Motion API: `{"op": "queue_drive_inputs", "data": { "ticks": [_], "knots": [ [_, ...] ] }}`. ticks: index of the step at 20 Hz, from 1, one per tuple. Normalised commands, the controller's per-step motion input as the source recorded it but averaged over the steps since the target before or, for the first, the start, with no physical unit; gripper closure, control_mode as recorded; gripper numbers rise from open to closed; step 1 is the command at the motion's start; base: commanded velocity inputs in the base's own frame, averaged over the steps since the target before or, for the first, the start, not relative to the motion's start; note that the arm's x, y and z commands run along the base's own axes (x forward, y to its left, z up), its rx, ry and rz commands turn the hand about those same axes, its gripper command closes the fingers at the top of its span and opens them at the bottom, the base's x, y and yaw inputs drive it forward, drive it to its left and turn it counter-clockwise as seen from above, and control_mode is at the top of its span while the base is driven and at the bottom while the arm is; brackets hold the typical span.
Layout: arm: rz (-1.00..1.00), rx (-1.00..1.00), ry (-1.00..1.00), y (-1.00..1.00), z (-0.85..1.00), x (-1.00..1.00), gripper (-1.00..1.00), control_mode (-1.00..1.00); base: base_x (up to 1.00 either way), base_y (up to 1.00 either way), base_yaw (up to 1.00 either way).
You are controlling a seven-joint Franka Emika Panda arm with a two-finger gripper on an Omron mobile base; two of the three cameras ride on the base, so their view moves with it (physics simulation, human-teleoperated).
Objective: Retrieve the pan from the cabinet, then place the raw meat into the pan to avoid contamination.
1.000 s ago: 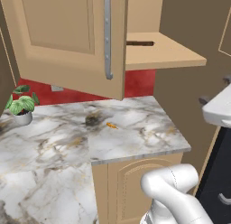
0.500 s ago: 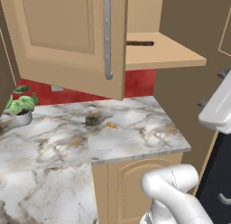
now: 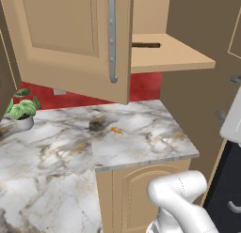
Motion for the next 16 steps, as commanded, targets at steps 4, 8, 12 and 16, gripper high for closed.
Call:
{"op": "queue_drive_inputs", "data": {
  "ticks": [4,8,12,16],
  "knots": [
    [0.09,-0.33,-0.32,0.22,-0.28,0.17,-1.00,-1.00,0.00,0.00,0.00],
    [0.09,-0.25,-0.24,0.22,-0.06,0.30,-1.00,-1.00,0.00,0.00,0.00],
    [0.13,-0.14,-0.12,0.19,0.04,0.34,-1.00,-1.00,0.00,0.00,0.00],
    [0.15,-0.11,-0.07,0.23,0.00,0.41,-1.00,-1.00,0.00,0.00,0.00]
  ]
}}
